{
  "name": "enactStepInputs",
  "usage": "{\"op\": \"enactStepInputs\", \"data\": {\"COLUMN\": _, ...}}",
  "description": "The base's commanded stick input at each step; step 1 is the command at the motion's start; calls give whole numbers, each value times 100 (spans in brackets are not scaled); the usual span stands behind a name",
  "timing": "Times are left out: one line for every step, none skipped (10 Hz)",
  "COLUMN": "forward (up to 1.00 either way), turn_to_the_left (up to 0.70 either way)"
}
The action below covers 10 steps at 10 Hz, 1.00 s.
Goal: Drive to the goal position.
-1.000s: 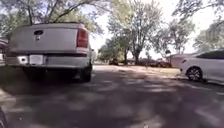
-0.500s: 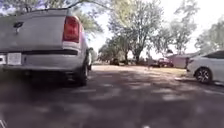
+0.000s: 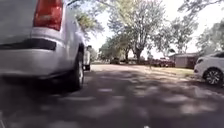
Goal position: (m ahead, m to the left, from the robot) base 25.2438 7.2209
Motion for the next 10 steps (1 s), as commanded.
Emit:
{"op": "enactStepInputs", "data": {"forward": 100, "turn_to_the_left": 15}}
{"op": "enactStepInputs", "data": {"forward": 100, "turn_to_the_left": 33}}
{"op": "enactStepInputs", "data": {"forward": 100, "turn_to_the_left": 40}}
{"op": "enactStepInputs", "data": {"forward": 100, "turn_to_the_left": 22}}
{"op": "enactStepInputs", "data": {"forward": 100, "turn_to_the_left": 3}}
{"op": "enactStepInputs", "data": {"forward": 100, "turn_to_the_left": 3}}
{"op": "enactStepInputs", "data": {"forward": 100, "turn_to_the_left": 3}}
{"op": "enactStepInputs", "data": {"forward": 100, "turn_to_the_left": 3}}
{"op": "enactStepInputs", "data": {"forward": 100, "turn_to_the_left": 2}}
{"op": "enactStepInputs", "data": {"forward": 100, "turn_to_the_left": 2}}
